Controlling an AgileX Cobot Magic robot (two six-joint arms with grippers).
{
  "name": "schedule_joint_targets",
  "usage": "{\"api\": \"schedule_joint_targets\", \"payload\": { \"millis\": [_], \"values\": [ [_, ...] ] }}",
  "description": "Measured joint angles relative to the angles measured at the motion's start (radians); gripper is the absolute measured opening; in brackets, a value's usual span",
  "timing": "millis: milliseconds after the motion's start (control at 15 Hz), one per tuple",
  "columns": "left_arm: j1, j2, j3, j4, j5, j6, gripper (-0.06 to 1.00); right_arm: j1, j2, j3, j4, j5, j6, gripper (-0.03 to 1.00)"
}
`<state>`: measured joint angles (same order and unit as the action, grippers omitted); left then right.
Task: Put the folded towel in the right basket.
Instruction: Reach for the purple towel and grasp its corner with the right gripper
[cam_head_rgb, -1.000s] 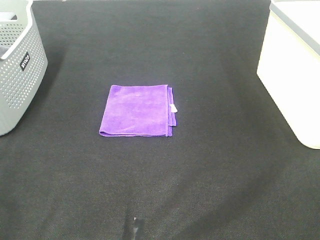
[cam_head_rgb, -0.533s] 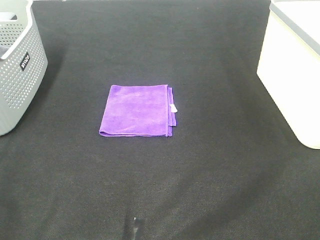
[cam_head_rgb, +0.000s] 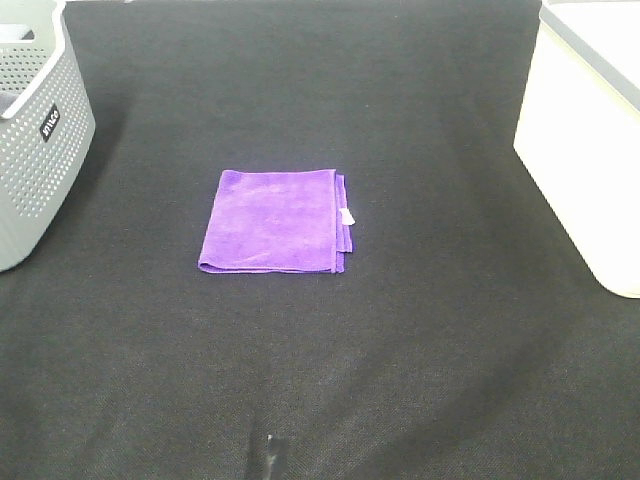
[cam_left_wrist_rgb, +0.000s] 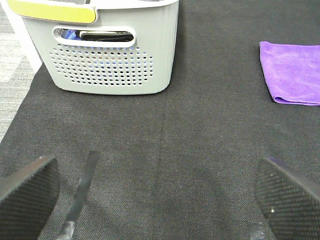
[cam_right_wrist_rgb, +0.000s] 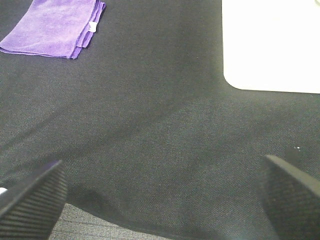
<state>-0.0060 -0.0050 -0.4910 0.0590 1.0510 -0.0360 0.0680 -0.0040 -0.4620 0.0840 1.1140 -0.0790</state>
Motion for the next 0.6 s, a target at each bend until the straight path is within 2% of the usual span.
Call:
{"api": "schedule_joint_targets", "payload": {
  "millis": [600],
  "values": [
    [0.0,0.0,0.0,0.0,0.0,0.0,0.99,0.0,0.0,0.0,0.0,0.0,0.0,0.98]
  ]
}}
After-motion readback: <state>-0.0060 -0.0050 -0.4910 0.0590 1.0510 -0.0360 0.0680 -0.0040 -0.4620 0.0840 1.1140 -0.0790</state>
